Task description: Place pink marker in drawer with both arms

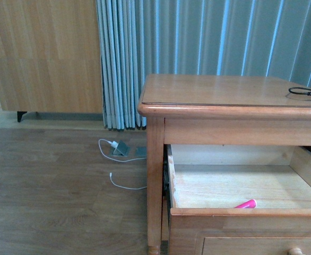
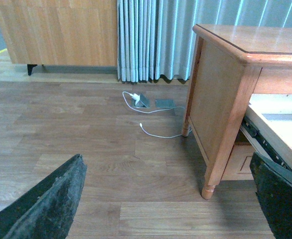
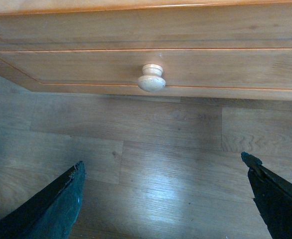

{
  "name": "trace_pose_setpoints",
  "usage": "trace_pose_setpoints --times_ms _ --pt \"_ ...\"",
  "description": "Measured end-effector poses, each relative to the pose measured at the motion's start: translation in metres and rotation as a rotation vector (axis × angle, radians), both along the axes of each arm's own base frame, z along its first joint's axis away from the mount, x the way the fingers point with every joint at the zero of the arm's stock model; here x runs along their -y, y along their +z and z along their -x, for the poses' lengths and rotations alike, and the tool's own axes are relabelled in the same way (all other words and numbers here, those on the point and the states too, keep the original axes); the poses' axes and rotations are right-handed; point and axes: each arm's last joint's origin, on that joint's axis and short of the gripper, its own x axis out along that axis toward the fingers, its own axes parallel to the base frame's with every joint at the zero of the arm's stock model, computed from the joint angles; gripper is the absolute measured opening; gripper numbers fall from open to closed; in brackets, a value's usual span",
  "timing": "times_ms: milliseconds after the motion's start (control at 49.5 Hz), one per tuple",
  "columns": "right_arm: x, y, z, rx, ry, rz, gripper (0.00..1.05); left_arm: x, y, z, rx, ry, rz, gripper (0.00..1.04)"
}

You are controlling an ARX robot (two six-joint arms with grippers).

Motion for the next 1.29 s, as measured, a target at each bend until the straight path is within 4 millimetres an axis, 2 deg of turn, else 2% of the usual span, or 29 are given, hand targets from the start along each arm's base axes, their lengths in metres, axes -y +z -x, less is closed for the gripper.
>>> trace_pose_setpoints --times_ms 121,182,283,384,727,848,1293 --pt "-0.010 -0.013 -0.023 -0.002 0.014 0.045 0.96 0.000 0.000 0.000 0.000 0.000 0.000 0.99" --pt "-0.016 -0.022 -0.038 0.041 0.005 0.127 0.96 0.000 0.000 0.000 0.000 0.000 0.000 0.99" --pt "-0.022 -0.032 -0.065 0.097 -0.016 0.162 0.96 0.000 0.000 0.000 0.000 0.000 0.000 0.99" --pt "-0.022 -0.037 -0.078 0.137 -0.050 0.170 0.96 0.000 0.000 0.000 0.000 0.000 0.000 0.99" --pt "-0.031 -0.041 -0.141 0.259 -0.114 0.132 0.96 0.000 0.000 0.000 0.000 0.000 0.000 0.99" --pt "-0.037 -0.042 -0.173 0.321 -0.127 0.128 0.96 0.000 0.000 0.000 0.000 0.000 0.000 0.99" --pt "-0.048 -0.040 -0.234 0.426 -0.138 0.128 0.96 0.000 0.000 0.000 0.000 0.000 0.000 0.99"
